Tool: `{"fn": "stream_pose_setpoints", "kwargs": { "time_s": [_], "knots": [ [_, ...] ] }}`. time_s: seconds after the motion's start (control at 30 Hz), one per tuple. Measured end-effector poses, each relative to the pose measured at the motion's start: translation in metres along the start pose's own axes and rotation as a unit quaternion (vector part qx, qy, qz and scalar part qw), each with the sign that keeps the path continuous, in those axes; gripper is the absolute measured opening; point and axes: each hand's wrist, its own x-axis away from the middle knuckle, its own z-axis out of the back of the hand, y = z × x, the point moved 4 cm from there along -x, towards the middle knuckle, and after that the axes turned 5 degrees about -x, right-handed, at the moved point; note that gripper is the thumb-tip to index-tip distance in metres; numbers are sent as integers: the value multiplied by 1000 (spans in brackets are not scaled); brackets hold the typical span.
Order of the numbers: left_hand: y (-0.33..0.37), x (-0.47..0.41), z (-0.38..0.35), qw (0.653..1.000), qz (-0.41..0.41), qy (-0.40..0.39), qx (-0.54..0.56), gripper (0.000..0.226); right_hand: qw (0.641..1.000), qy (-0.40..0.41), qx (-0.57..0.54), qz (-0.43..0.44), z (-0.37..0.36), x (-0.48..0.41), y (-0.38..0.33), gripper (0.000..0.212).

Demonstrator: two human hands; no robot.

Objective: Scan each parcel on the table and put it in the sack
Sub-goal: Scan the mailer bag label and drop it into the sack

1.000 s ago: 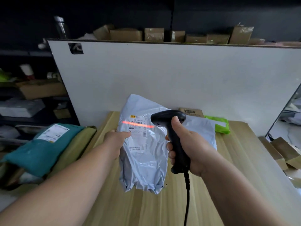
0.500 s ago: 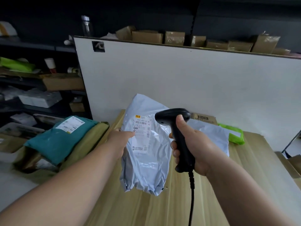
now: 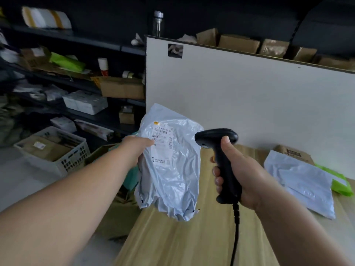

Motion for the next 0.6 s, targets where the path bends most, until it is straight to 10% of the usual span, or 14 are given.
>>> {"fn": "stream_pose_setpoints", "kwargs": {
  "time_s": [0.37, 0.6],
  "knots": [
    [30, -138, 122, 996, 20, -10, -81, 44, 997, 59, -10, -39, -119, -59, 23, 73],
    [-11, -170, 123, 930, -23, 21, -365, 81, 991, 111, -4, -71, -127, -77, 41, 71]
  ]
}}
